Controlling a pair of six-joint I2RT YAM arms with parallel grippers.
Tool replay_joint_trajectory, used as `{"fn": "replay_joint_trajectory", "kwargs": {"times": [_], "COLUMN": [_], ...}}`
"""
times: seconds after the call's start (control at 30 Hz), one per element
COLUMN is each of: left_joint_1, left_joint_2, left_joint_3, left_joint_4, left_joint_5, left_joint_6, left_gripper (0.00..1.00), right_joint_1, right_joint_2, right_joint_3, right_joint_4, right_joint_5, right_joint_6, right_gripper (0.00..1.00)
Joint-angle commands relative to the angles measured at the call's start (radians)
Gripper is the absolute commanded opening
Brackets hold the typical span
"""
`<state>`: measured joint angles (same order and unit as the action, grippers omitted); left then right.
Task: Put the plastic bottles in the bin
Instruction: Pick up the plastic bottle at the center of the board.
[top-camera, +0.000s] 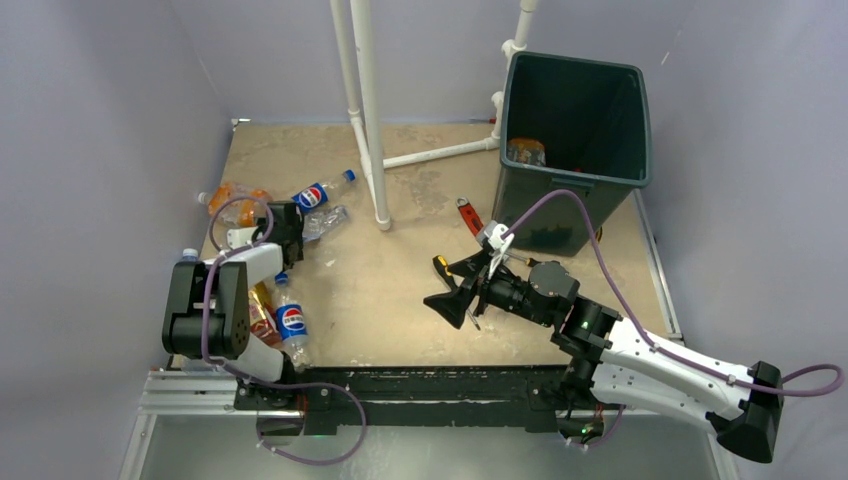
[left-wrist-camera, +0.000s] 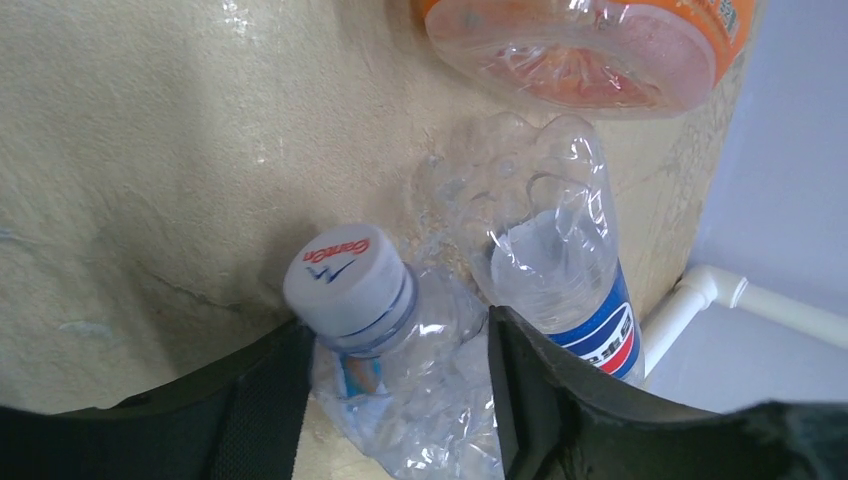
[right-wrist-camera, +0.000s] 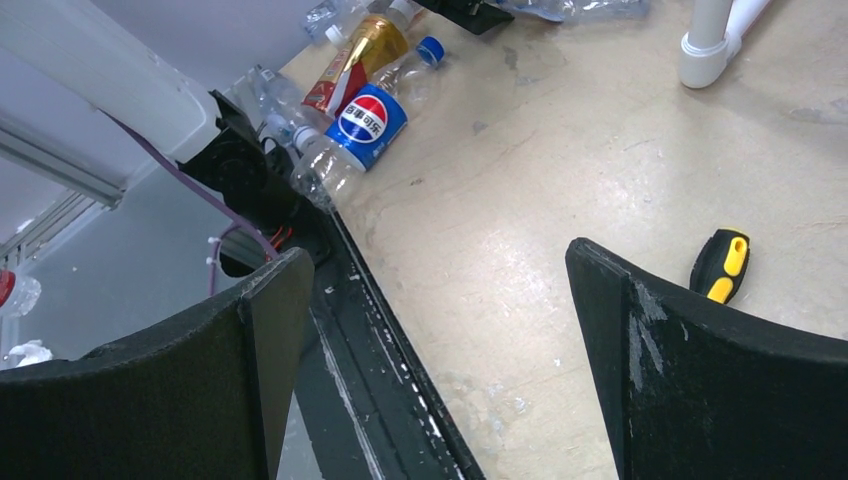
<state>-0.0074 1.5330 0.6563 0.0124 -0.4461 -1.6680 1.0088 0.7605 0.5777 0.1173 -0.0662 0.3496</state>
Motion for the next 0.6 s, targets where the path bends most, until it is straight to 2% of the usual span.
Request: {"fn": "replay_joint_trajectory", "kwargs": {"times": [0.0,0.27,0.33,0.47,0.57], "left_joint_1": [0.004,0.018,0.032,0.032,0.032], "left_joint_2": [0.03,-0.085,-0.16,-0.385,-0.565], "left_joint_3": [-0.02,-0.063,-0.07,-0.056,-0.05], "left_joint_4": [-0.001,-0.009,-0.064,-0.204,-0.304], "left_joint_5": [0.011,0.025,0.033,0.041,0.062], "left_joint_6": [-0.002,0.03,0.063,0.24,0.371], "left_gripper": [0.52,0.23,0.16,0.0,0.0], "right_joint_1": [0.005,0.005,0.005,0.005,0.005], "right_joint_2": [0.001,-0.013,-0.018,-0.029,-0.042], "right_joint_3": [0.014,0.016,0.025,0.047,0.054], "right_joint_4": [-0.01,-0.022,-0.034,-0.067,-0.076], "right_joint_5": [0.027,0.031,0.032,0.031,0.034], "right_joint_6": [-0.017,-0.003,-0.003,-0.003,-0.001], "right_gripper": [0.99,0.99,0.99,0.99,0.99]}}
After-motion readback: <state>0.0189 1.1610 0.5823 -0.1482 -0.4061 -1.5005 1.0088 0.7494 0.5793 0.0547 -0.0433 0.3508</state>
